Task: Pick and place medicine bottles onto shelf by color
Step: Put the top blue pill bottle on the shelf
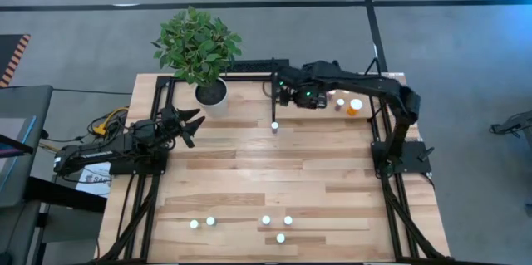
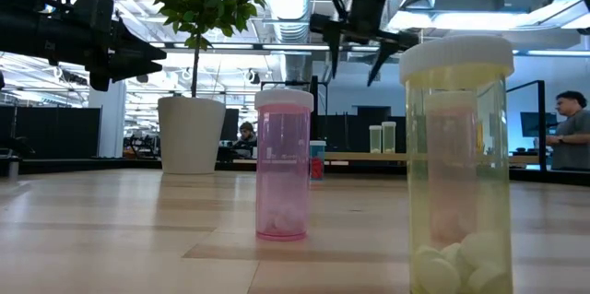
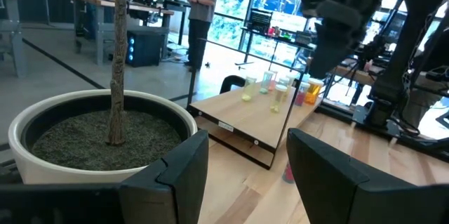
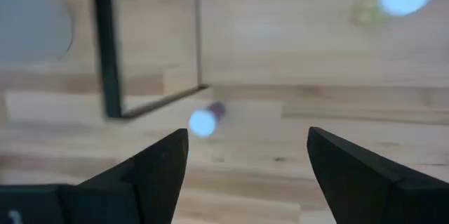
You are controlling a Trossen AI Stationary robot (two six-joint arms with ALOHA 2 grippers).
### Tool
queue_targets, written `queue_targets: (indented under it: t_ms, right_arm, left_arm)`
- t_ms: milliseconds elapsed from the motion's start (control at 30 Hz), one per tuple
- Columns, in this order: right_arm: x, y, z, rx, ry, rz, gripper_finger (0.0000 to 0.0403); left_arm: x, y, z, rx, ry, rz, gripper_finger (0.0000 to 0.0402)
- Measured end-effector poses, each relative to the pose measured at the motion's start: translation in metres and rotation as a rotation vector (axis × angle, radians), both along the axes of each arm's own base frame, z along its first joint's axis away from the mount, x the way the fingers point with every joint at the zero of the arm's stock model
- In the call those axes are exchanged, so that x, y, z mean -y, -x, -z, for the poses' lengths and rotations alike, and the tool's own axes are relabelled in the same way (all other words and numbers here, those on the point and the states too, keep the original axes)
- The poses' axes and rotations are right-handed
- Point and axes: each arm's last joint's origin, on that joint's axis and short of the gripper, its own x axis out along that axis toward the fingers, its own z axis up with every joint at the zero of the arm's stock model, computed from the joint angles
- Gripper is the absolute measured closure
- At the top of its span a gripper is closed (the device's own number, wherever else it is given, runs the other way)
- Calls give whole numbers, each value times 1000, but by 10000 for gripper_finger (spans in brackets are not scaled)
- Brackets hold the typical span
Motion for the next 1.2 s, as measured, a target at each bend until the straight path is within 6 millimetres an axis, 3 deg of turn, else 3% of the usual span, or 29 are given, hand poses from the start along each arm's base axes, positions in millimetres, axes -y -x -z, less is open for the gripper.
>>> queue_targets:
  t_ms: [267,533,933,1200]
  right_arm:
    - [-26,-28,-3,77,-15,-44,93]
    - [-46,-55,26,61,26,-94,93]
    - [-34,-75,79,-54,10,-63,93]
    - [-32,-77,83,-72,43,-99,93]
  left_arm:
    - [0,0,0,0,0,0,220]
    - [0,0,0,0,0,0,220]
    - [0,0,0,0,0,0,220]
    - [0,0,0,0,0,0,220]
